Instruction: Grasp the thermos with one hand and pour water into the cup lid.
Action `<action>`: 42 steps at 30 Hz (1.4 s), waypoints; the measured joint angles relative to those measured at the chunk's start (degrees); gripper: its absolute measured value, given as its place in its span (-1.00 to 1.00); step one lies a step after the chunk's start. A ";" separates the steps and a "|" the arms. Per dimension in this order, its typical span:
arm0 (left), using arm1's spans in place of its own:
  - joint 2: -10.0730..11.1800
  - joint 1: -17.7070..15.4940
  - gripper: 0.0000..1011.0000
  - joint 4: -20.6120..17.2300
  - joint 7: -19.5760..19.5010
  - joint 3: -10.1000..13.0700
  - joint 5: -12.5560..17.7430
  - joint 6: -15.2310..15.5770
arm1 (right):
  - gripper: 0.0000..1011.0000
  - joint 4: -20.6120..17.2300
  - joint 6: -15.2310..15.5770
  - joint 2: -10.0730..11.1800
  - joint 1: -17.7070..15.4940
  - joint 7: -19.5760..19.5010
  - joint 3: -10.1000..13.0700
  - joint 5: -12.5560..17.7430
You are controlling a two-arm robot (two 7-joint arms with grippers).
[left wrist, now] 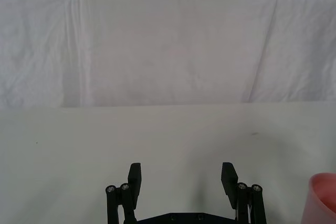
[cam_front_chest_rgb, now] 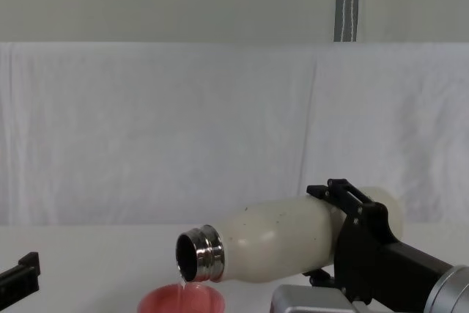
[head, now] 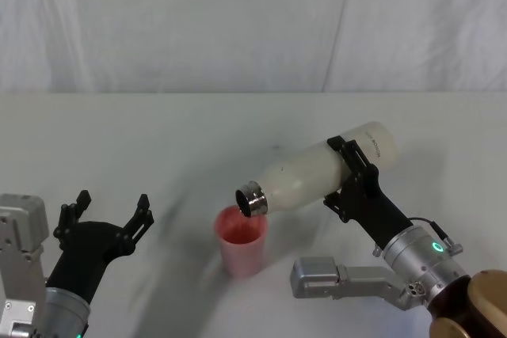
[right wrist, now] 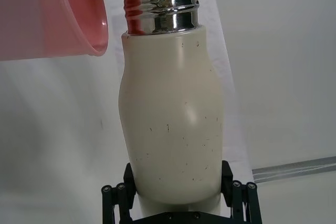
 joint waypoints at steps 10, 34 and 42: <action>0.00 0.00 0.98 0.00 0.00 0.00 0.00 0.00 | 0.90 0.10 0.03 -0.03 0.04 0.01 -0.07 -0.02; 0.00 0.00 0.98 0.00 0.00 0.00 0.00 0.00 | 0.90 0.04 0.10 0.05 -0.35 -0.10 -0.02 0.01; 0.00 0.00 0.98 0.00 0.00 0.00 0.00 0.00 | 0.90 0.05 0.10 -0.01 -0.38 -0.10 -0.02 0.03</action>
